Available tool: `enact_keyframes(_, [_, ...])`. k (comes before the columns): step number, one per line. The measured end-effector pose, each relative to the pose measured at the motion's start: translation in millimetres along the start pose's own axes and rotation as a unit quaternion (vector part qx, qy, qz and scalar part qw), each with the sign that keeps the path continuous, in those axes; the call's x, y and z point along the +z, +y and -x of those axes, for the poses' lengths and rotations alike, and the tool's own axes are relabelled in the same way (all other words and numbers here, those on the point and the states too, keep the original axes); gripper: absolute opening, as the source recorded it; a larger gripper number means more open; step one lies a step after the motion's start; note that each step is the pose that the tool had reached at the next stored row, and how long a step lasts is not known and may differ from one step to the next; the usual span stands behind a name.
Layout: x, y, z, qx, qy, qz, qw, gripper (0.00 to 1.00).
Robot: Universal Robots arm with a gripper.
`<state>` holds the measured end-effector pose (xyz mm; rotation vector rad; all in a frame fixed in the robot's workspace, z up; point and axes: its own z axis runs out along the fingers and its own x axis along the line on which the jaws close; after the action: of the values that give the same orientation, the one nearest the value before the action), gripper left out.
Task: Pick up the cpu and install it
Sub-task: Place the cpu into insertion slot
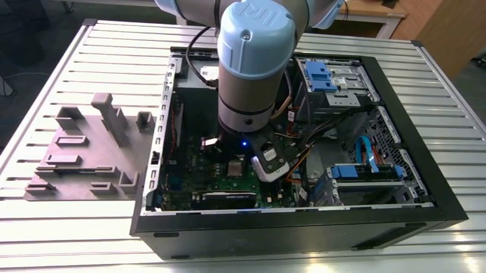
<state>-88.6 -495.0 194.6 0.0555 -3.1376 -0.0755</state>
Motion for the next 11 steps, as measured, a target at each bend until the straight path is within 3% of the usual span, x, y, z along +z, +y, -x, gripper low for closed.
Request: enact_keyframes(11, [-2.1, 0.1, 1.0, 0.0, -0.0001, 0.0002, 1.0, 0.45])
